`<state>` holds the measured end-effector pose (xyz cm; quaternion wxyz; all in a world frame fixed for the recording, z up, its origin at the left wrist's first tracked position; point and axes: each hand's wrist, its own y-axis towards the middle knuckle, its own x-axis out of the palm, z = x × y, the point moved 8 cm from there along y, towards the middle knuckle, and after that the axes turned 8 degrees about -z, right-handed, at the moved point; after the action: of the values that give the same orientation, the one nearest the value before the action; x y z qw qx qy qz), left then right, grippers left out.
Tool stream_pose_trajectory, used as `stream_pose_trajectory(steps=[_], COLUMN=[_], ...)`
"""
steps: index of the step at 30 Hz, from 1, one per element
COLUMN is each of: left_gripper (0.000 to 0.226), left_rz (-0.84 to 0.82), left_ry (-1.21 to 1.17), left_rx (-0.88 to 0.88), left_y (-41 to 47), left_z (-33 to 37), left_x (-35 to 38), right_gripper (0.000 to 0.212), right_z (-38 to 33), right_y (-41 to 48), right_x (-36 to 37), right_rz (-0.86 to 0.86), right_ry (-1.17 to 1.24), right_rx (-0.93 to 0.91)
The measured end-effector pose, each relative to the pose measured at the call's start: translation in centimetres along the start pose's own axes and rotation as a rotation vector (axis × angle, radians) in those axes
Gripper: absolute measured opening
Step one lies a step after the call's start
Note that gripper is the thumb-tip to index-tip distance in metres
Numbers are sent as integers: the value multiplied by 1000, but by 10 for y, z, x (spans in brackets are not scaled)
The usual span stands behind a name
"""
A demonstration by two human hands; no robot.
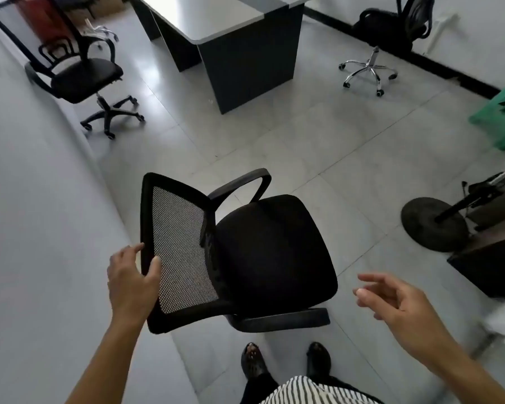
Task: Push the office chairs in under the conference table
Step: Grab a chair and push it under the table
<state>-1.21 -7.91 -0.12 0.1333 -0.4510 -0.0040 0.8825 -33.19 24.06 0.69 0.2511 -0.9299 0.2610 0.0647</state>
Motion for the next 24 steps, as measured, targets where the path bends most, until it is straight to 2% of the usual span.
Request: stream_pose_trajectory(steps=[2, 4, 6, 10, 12, 15, 17, 20, 24], left_gripper=[52, 59, 63, 69, 65, 65, 60, 41, 34], left_rz=[-51, -146, -183, -113, -90, -157, -165, -179, -350], left_ry=[35, 37, 132, 260, 253, 132, 138, 120, -19], left_rx=[-73, -181, -198, -190, -240, -317, -288, -267, -269], left_y=[14, 20, 15, 11, 16, 18, 13, -1, -39], left_z=[-16, -31, -29, -26, -42, -62, -60, -56, -55], left_x=[12, 37, 59, 63, 58, 63, 64, 65, 91], right_gripper=[24, 24, 24, 24, 24, 26, 27, 28, 28], right_z=[-2, -2, -2, 3, 9, 18, 24, 32, 38], right_y=[5, 8, 12, 20, 23, 27, 31, 40, 54], right_x=[11, 20, 30, 42, 46, 50, 54, 66, 95], right_rz=[-13, -30, -43, -57, -62, -82, -97, -130, -194], right_ry=[-18, -50, -85, -125, -131, -158, -186, -222, -263], right_rx=[-9, -18, -21, -9, 3, 15, 24, 40, 56])
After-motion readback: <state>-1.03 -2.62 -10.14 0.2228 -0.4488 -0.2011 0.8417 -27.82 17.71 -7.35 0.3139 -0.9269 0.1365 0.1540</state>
